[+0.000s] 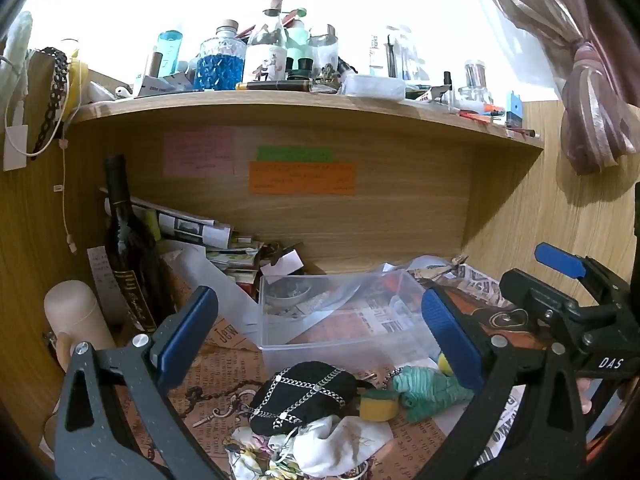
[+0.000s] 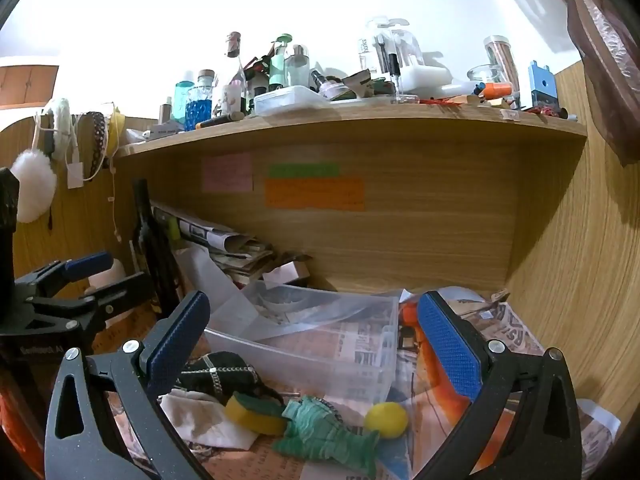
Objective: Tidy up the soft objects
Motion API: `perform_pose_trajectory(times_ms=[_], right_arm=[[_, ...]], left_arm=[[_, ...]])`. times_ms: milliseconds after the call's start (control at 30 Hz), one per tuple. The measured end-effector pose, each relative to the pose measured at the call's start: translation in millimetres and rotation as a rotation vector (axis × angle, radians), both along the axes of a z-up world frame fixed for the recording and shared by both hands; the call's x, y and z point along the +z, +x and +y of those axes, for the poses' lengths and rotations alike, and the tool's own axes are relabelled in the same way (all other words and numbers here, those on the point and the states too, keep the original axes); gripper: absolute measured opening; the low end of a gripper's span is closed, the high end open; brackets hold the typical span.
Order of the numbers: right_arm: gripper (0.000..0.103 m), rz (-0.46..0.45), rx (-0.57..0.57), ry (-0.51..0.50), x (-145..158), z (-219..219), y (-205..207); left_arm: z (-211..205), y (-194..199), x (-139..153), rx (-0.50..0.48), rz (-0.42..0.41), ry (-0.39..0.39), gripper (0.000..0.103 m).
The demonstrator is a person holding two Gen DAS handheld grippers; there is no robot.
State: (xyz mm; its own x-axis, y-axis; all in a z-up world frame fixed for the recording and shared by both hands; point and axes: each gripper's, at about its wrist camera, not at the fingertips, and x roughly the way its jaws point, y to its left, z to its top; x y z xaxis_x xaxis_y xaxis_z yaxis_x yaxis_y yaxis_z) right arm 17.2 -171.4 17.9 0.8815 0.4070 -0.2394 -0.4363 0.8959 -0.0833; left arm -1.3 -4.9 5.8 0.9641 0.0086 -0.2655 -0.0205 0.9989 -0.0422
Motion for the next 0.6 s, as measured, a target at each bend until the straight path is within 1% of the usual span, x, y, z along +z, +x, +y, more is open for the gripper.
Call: perform_pose_trajectory(times_ms=[600], right_arm=[[0.103,0.014,0.001,0.014,-3.8,-1.1,1.5]], left_arm=[[-3.1,3.3,-5.0,-0.009,-0.003,0.005,0.103]])
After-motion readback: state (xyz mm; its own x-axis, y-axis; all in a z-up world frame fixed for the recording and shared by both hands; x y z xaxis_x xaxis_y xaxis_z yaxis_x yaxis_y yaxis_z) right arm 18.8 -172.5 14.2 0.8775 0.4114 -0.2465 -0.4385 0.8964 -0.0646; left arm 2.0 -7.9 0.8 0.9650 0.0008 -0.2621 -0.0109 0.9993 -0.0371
